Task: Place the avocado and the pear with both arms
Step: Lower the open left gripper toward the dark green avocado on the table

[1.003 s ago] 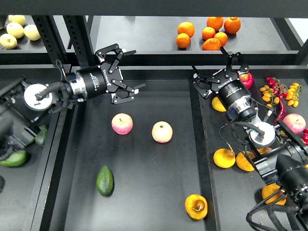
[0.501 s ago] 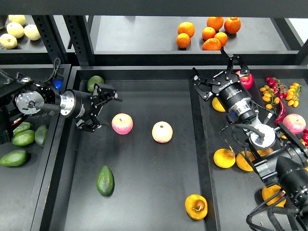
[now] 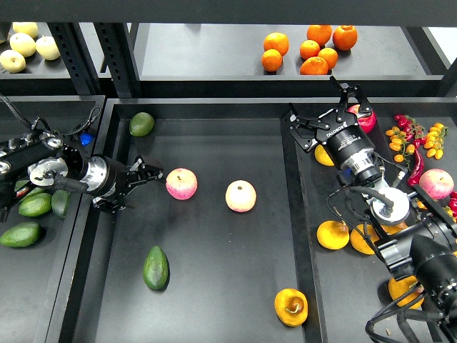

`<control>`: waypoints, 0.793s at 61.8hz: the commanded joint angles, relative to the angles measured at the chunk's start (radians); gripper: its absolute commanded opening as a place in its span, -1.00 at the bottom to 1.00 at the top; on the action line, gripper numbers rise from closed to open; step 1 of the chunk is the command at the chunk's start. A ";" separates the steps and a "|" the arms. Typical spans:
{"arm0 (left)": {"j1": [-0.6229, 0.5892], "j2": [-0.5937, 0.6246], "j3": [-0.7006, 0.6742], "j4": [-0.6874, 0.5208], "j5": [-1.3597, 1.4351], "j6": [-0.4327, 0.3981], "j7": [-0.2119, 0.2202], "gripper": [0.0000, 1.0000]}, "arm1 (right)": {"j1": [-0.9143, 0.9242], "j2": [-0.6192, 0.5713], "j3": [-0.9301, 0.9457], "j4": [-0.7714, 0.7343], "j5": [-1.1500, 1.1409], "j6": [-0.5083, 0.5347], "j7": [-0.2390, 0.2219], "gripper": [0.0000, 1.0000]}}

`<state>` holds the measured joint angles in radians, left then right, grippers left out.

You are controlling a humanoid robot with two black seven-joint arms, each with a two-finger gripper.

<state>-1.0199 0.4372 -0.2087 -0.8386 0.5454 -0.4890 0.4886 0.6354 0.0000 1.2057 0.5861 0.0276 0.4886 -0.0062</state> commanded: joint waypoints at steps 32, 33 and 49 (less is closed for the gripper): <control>0.110 -0.028 0.055 0.004 0.248 0.000 0.000 0.96 | 0.000 0.000 -0.002 -0.002 0.000 0.000 -0.005 0.99; 0.115 -0.031 0.055 0.004 0.251 0.000 0.000 0.96 | 0.000 0.000 -0.002 -0.002 0.000 0.000 -0.005 0.99; 0.130 -0.063 0.055 0.009 0.263 0.000 0.000 0.96 | -0.002 0.000 -0.002 -0.002 0.000 0.000 -0.003 0.99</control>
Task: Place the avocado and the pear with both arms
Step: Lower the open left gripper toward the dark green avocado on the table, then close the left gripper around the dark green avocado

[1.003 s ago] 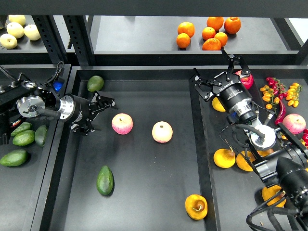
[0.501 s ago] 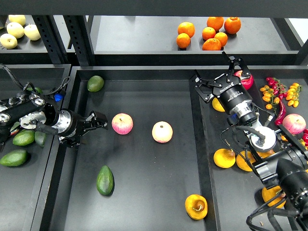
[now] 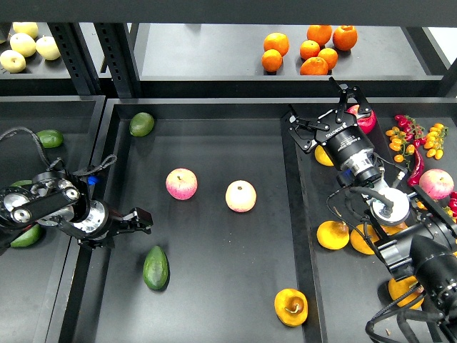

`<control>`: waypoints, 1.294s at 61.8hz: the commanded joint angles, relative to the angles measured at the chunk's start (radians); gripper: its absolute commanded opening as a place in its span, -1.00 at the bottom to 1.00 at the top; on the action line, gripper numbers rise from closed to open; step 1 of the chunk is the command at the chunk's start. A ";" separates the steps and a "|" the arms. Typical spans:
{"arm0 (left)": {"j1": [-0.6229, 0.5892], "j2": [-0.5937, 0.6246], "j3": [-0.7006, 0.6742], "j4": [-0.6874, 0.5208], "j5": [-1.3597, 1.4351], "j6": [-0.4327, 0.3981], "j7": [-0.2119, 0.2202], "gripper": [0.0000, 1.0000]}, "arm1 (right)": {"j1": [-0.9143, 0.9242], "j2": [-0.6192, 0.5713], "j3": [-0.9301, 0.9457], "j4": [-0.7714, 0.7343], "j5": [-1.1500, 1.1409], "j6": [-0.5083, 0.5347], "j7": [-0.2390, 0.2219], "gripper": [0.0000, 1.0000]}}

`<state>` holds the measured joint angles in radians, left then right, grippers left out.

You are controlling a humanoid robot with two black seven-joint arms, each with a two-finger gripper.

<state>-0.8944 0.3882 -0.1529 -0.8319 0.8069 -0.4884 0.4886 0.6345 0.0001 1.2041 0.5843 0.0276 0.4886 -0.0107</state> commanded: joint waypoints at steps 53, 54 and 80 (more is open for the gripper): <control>0.058 -0.097 -0.002 0.042 0.011 0.000 0.000 0.96 | -0.006 0.000 0.000 -0.003 0.000 0.000 0.001 0.99; 0.060 -0.098 -0.002 0.043 0.011 0.000 0.000 0.96 | -0.006 0.000 0.000 -0.003 0.000 0.000 0.000 0.99; 0.080 -0.134 -0.002 0.076 0.048 0.000 0.000 0.97 | -0.006 0.000 0.000 -0.003 0.000 0.000 0.000 0.99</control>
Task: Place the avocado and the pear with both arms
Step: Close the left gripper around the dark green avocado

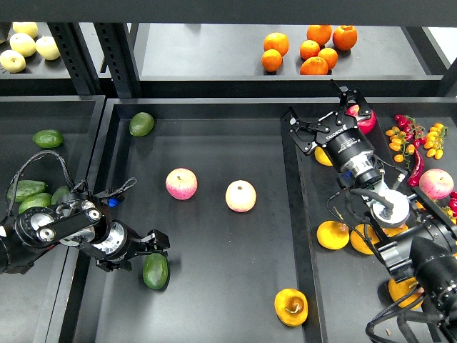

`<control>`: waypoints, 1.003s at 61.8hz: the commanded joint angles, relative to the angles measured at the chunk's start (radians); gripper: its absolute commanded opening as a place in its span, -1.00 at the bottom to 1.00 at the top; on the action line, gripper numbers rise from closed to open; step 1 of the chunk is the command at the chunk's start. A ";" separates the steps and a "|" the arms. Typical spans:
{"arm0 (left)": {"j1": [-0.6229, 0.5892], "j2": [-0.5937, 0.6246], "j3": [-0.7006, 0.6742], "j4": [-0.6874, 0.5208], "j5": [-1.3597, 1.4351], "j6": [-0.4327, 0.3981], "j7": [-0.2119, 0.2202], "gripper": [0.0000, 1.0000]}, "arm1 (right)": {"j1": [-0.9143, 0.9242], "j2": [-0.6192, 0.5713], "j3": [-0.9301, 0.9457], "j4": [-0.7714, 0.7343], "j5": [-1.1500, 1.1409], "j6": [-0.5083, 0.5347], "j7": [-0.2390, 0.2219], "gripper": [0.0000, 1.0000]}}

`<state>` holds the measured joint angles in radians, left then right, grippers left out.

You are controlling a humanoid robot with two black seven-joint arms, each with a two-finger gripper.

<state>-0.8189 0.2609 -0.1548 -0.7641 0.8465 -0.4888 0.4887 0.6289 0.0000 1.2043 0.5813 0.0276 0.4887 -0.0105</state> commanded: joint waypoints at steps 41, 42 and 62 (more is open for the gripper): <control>0.024 -0.043 -0.011 0.057 0.008 0.000 0.000 0.53 | -0.003 0.000 0.000 -0.001 0.000 0.000 0.000 0.99; 0.024 -0.043 -0.012 0.058 0.008 0.000 0.000 0.50 | -0.003 0.000 0.000 -0.001 0.000 0.000 0.000 0.99; 0.024 -0.045 -0.080 0.086 0.014 0.000 0.000 -0.22 | -0.009 0.000 0.000 0.000 0.000 0.000 0.000 0.99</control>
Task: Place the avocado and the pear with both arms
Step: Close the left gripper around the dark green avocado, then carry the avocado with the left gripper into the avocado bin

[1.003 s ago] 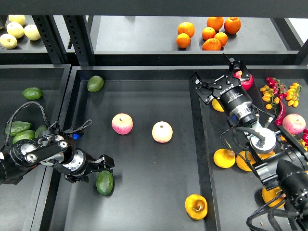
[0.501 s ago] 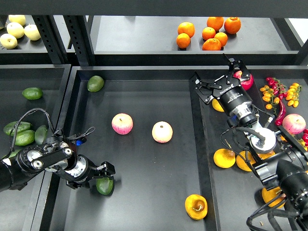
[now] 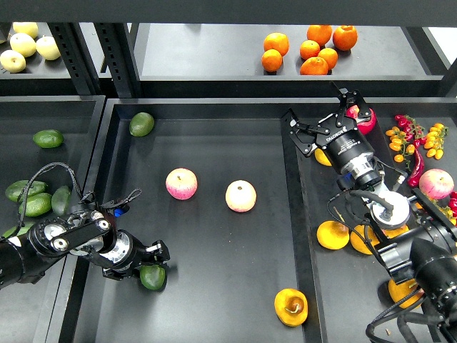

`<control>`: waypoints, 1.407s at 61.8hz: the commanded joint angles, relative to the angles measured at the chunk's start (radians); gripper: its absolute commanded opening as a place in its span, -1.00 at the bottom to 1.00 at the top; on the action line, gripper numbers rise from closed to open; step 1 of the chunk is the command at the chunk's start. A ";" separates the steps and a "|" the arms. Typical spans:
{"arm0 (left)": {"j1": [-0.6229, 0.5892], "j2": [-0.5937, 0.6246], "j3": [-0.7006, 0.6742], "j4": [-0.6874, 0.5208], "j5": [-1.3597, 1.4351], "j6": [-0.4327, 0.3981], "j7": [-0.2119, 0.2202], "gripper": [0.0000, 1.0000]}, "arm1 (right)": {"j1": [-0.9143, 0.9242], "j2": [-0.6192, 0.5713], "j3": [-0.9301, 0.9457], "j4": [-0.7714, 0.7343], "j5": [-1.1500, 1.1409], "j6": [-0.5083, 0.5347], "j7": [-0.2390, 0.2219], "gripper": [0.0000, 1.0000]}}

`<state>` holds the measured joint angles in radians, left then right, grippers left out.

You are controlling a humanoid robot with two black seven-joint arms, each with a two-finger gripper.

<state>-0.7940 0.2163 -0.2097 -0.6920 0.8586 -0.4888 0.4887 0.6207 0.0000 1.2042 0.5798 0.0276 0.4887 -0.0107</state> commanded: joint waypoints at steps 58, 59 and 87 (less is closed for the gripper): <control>-0.100 0.382 -0.157 0.055 -0.016 0.000 0.000 -0.36 | -0.010 0.000 -0.003 0.009 0.000 0.000 -0.002 0.99; -0.100 0.388 -0.157 0.061 -0.027 0.000 0.000 -0.37 | -0.010 0.000 -0.003 0.008 0.000 0.000 -0.002 0.99; -0.093 0.405 -0.165 0.193 -0.052 0.000 0.000 -0.33 | -0.010 0.000 -0.003 0.009 0.000 0.000 -0.002 0.99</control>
<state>-0.8880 0.6253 -0.3694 -0.5396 0.8071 -0.4887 0.4888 0.6112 0.0000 1.1985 0.5888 0.0276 0.4889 -0.0124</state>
